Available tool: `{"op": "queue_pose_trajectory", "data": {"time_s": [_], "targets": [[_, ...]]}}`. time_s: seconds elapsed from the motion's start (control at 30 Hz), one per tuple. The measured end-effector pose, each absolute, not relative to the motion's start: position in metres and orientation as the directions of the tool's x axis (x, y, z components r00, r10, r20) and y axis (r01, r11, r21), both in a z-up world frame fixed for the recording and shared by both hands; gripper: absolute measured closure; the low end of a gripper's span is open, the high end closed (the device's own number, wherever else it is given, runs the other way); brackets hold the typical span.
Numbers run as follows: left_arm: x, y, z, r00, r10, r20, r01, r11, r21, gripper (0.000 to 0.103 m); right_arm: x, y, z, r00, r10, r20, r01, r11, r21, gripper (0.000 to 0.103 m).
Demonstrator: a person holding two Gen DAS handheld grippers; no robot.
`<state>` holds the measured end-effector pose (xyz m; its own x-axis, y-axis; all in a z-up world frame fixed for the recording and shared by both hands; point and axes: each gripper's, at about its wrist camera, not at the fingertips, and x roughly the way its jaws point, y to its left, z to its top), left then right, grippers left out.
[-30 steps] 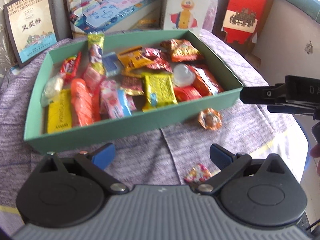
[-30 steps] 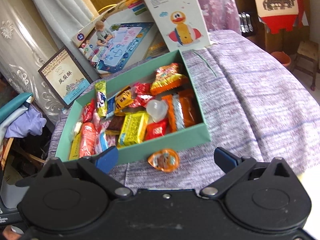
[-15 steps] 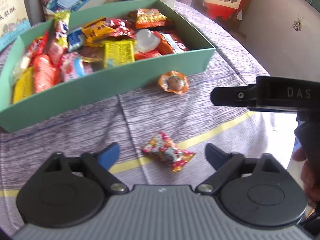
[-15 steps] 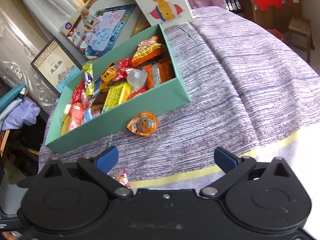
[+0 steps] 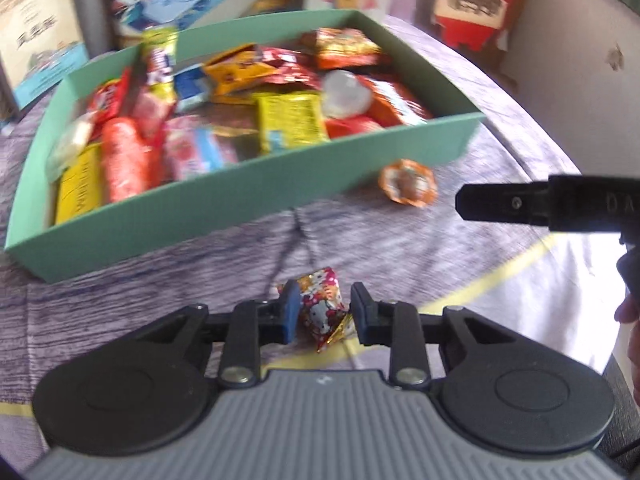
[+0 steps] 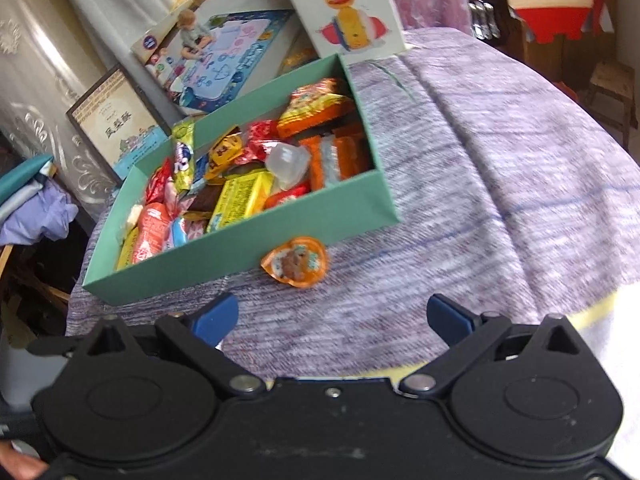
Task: Organize snacks
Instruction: 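Grasp the red-white wrapped candy with the left tool while the right tool grasps the orange jelly cup, then carry the candy and orange jelly cup into the green box, opening both tools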
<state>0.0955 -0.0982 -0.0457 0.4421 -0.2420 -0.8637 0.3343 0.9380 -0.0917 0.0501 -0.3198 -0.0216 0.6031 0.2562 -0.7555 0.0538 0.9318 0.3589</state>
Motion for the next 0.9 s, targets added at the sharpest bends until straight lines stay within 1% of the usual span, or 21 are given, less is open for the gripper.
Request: {"op": "queue_pose_trajectory", "data": {"time_s": [0.07,0.13,0.2,0.23,0.3,0.4,0.47,0.5,0.53,0.57,0.63,0.67,0.83,0.87,0.9], "targets": [[0.098,-0.091,-0.047,0.450,-0.234,-0.862,0.313,0.945,-0.094,0.063,0.060,-0.311,-0.022,0.608,0.247,-0.755,0.030,0.943,0.333,0.008],[0.099,-0.085,-0.049,0.466,-0.206,-0.860,0.297,0.952,-0.068,0.060,0.070,-0.302,-0.025,0.610,0.229,-0.759,0.018,0.953,0.302,0.012],[0.099,-0.079,-0.050,0.469,-0.200,-0.860,0.282,0.957,-0.068,0.048,0.078,-0.295,-0.027,0.606,0.227,-0.762,-0.002,0.959,0.284,0.014],[0.098,-0.076,-0.051,0.470,-0.198,-0.860,0.275,0.959,-0.070,0.046,0.082,-0.291,-0.029,0.605,0.225,-0.764,-0.013,0.962,0.272,0.017],[0.098,-0.071,-0.054,0.467,-0.199,-0.862,0.264,0.961,-0.079,0.041,0.088,-0.284,-0.031,0.601,0.218,-0.769,-0.035,0.969,0.246,0.018],[0.096,-0.064,-0.054,0.467,-0.209,-0.859,0.257,0.962,-0.094,0.039,0.092,-0.277,-0.033,0.596,0.216,-0.773,-0.062,0.973,0.224,0.025],[0.097,-0.063,-0.054,0.466,-0.213,-0.859,0.259,0.961,-0.099,0.038,0.094,-0.271,-0.036,0.590,0.209,-0.779,-0.083,0.976,0.199,0.042],[0.097,-0.064,-0.054,0.466,-0.214,-0.859,0.260,0.961,-0.098,0.038,0.095,-0.268,-0.038,0.585,0.203,-0.785,-0.093,0.979,0.183,0.059],[0.098,-0.064,-0.054,0.466,-0.213,-0.859,0.262,0.960,-0.096,0.038,0.095,-0.266,-0.039,0.579,0.201,-0.790,-0.103,0.979,0.174,0.074],[0.099,-0.066,-0.054,0.466,-0.214,-0.858,0.266,0.959,-0.095,0.038,0.094,-0.265,-0.041,0.573,0.200,-0.795,-0.109,0.980,0.168,0.079],[0.099,-0.068,-0.054,0.467,-0.222,-0.856,0.275,0.956,-0.097,0.038,0.090,-0.264,-0.041,0.574,0.207,-0.792,-0.110,0.978,0.176,0.081],[0.099,-0.070,-0.054,0.469,-0.226,-0.854,0.279,0.955,-0.099,0.040,0.088,-0.266,-0.040,0.575,0.211,-0.791,-0.106,0.977,0.184,0.081],[0.099,-0.075,-0.053,0.470,-0.259,-0.844,0.298,0.946,-0.124,0.063,0.079,-0.275,-0.036,0.573,0.222,-0.789,-0.085,0.973,0.213,0.082],[0.098,-0.076,-0.053,0.468,-0.265,-0.843,0.304,0.944,-0.128,0.074,0.077,-0.277,-0.035,0.571,0.225,-0.789,-0.081,0.972,0.219,0.082],[0.098,-0.077,-0.053,0.467,-0.268,-0.843,0.309,0.942,-0.129,0.079,0.073,-0.279,-0.033,0.570,0.228,-0.789,-0.077,0.971,0.226,0.082]]}}
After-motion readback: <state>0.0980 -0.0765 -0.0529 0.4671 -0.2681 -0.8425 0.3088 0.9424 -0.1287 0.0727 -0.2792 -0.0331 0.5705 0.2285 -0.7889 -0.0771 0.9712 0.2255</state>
